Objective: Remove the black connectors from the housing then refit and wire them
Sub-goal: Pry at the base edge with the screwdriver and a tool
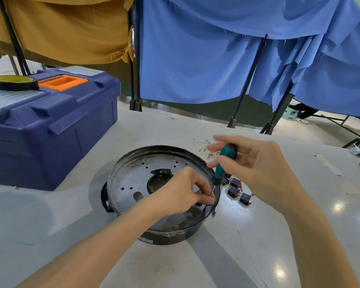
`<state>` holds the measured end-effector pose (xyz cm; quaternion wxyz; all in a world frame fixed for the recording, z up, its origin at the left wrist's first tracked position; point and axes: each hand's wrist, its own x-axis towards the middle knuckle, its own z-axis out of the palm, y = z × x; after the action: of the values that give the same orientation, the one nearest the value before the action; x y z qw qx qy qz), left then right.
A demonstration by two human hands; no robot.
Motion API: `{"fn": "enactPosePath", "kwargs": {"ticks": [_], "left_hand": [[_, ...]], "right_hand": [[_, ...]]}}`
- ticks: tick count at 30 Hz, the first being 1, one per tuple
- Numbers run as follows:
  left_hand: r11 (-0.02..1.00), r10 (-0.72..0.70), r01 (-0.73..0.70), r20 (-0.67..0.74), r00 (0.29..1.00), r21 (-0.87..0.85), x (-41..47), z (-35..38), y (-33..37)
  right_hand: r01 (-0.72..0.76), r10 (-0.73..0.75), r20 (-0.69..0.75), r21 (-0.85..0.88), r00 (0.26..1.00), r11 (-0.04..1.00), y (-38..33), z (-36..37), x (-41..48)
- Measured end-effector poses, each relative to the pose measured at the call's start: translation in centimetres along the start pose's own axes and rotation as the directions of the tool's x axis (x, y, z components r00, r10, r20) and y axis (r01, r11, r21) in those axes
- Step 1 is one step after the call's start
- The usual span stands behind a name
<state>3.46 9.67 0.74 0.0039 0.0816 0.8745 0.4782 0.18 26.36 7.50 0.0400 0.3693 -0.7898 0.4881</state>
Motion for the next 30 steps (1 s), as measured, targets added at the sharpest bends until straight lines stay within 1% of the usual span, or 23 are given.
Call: {"fn": "enactPosePath", "kwargs": {"ticks": [1,2,4,5,6,7,9,11,12,13,14,16,17,18,19,20,22,23,24,25,27,29,30], "left_hand": [[1.0,-0.002,0.002,-0.003,1.0,-0.006,0.0,0.0,0.0],[1.0,-0.007,0.007,-0.006,1.0,-0.01,0.0,0.0,0.0],[1.0,-0.014,0.014,-0.008,1.0,-0.006,0.0,0.1,0.0],[1.0,-0.012,0.012,-0.004,1.0,0.0,0.0,0.2,0.0],[1.0,-0.009,0.009,0.001,1.0,0.003,0.1,0.2,0.0],[1.0,-0.008,0.008,0.004,1.0,0.004,0.1,0.2,0.0],[1.0,-0.006,0.006,0.003,1.0,-0.003,0.1,0.1,0.0],[1.0,0.006,-0.006,0.003,1.0,-0.001,0.0,0.0,0.0],[1.0,0.01,-0.01,0.004,1.0,0.003,0.0,0.0,0.0],[1.0,0.01,-0.01,0.003,1.0,0.009,0.0,0.0,0.0],[1.0,0.006,-0.006,0.001,1.0,0.017,0.0,0.0,0.0],[1.0,-0.002,0.002,0.002,1.0,0.026,0.0,0.1,0.1],[1.0,-0.001,0.001,0.008,1.0,0.025,0.1,0.1,0.1],[1.0,0.001,-0.002,0.015,1.0,0.023,0.1,0.2,0.1],[1.0,0.003,-0.003,0.019,1.0,0.019,0.1,0.2,0.1],[1.0,0.002,-0.002,0.019,1.0,0.014,0.1,0.2,0.0],[1.0,0.006,-0.006,0.016,1.0,0.014,0.1,0.2,-0.1],[1.0,0.012,-0.012,0.014,1.0,0.017,0.1,0.1,-0.1],[1.0,0.018,-0.018,0.013,1.0,0.014,0.1,0.1,-0.1],[1.0,0.021,-0.021,0.013,1.0,0.008,0.1,0.0,-0.1],[1.0,0.018,-0.018,0.017,1.0,0.002,0.0,0.0,0.0],[1.0,0.021,-0.021,0.02,1.0,0.008,0.0,0.1,0.1],[1.0,0.025,-0.025,0.019,1.0,0.011,0.1,0.1,0.0]], "right_hand": [[0.013,-0.012,-0.038,0.006,0.999,1.0,0.2,0.1,-0.1],[0.019,-0.025,-0.116,-0.053,0.993,0.998,0.1,0.5,-0.1],[-0.012,-0.059,-0.293,-0.235,0.954,0.972,0.0,1.4,0.0],[-0.038,-0.065,-0.35,-0.279,0.935,0.96,0.1,1.8,0.1],[-0.058,-0.052,-0.371,-0.279,0.927,0.959,0.1,2.0,0.2],[-0.077,-0.026,-0.355,-0.274,0.934,0.959,0.2,1.9,0.3],[-0.067,0.011,-0.228,-0.236,0.974,0.97,0.4,1.2,0.4],[-0.024,0.019,-0.067,-0.076,0.998,0.997,0.6,0.6,0.2],[-0.008,0.009,-0.034,0.017,0.999,1.0,0.7,0.4,0.1],[0.006,-0.003,-0.045,0.053,0.999,0.999,0.8,0.5,0.0],[0.004,0.0,-0.094,0.037,0.996,0.999,0.8,0.9,0.0],[-0.045,0.015,-0.252,-0.114,0.968,0.992,0.4,1.6,0.2],[-0.079,0.015,-0.309,-0.196,0.951,0.977,0.4,1.7,0.3],[-0.099,0.012,-0.329,-0.249,0.944,0.963,0.3,1.5,0.5],[-0.093,0.006,-0.306,-0.268,0.952,0.959,0.3,1.3,0.5],[-0.073,0.012,-0.247,-0.241,0.969,0.968,0.3,1.0,0.4],[-0.04,0.032,-0.088,-0.093,0.996,0.995,0.2,0.5,0.2],[-0.028,0.027,-0.04,-0.022,0.999,0.999,0.2,0.3,0.0],[-0.012,0.013,-0.037,0.015,0.999,1.0,0.4,0.3,-0.1],[0.003,-0.003,-0.084,-0.001,0.996,1.0,0.5,0.4,-0.1],[-0.015,-0.023,-0.241,-0.153,0.97,0.988,0.4,1.0,-0.1],[-0.094,-0.015,-0.37,-0.275,0.929,0.957,0.4,1.8,0.0],[-0.136,0.009,-0.39,-0.299,0.921,0.945,0.5,1.9,0.0]]}}
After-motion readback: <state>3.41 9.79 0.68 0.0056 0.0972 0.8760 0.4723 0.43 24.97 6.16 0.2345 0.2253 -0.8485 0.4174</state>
